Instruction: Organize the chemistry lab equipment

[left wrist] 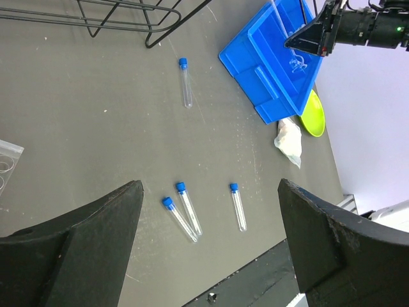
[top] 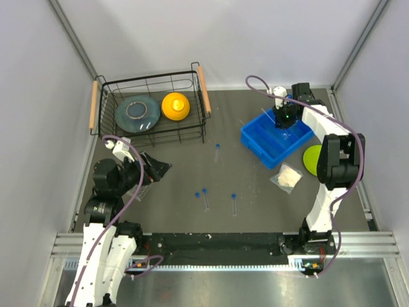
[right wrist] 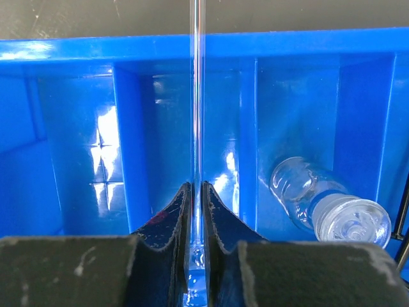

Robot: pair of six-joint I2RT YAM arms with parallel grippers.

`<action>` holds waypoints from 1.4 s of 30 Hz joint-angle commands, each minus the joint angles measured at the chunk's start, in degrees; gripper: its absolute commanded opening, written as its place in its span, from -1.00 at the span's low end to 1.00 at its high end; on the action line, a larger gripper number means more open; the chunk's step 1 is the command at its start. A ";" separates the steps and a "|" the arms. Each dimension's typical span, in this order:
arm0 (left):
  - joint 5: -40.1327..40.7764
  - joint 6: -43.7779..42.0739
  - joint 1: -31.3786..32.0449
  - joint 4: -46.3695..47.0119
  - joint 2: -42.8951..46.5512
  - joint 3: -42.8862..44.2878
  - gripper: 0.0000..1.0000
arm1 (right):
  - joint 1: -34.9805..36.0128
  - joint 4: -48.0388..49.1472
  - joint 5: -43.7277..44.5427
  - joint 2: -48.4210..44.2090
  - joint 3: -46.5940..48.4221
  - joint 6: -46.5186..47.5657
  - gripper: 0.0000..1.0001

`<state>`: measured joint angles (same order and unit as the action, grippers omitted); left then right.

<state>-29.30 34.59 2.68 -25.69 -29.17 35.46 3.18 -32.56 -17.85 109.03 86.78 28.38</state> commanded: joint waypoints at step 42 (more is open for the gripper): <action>-5.24 -1.01 -0.22 3.28 -0.89 0.31 0.86 | -2.92 -1.01 -10.95 -18.14 -7.67 2.03 0.25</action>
<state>-32.25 34.54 2.68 -25.63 -30.04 35.00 0.69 -31.48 -21.47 99.88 80.47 28.77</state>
